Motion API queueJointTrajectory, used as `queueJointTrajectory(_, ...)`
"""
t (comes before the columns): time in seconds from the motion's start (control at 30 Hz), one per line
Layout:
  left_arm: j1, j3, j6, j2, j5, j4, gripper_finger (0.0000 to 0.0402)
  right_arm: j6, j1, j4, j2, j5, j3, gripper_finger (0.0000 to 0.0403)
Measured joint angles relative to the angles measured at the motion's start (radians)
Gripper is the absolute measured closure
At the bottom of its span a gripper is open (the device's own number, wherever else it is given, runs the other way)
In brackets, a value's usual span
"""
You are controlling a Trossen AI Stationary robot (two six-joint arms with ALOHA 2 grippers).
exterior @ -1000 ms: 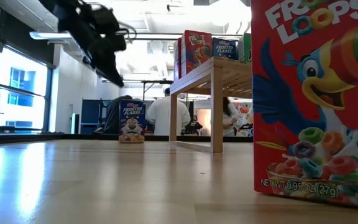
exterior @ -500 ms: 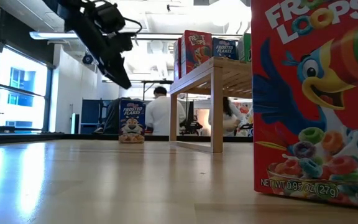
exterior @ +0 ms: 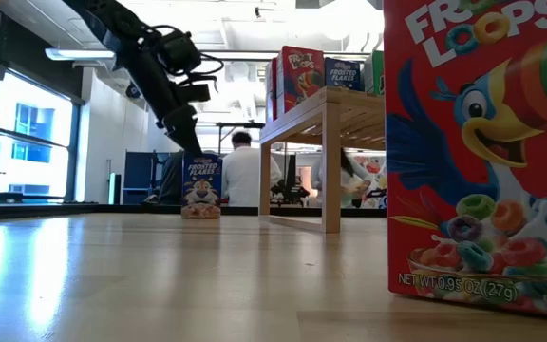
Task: Stack cereal on shelf
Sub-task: Put the blue cereal box on the shelf aligned with the other blue cereal boxes
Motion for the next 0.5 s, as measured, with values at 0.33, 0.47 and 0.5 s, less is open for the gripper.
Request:
queueJointTrajectory(0.33,0.005,0.000,0.052,0.012,0.003,-0.014,0.0154,0.000,0.000,0.000,0.000,0.000,0.000,0.0402)
queueJointTrajectory(0.47,0.004,0.000,0.052,0.027,0.009,-0.017,0.0175,0.000,0.000,0.000,0.000,0.000,0.000,0.0402)
queueJointTrajectory(0.5,0.004,0.000,0.052,0.033,0.018,-0.020,0.0181,0.000,0.000,0.000,0.000,0.000,0.000,0.0402)
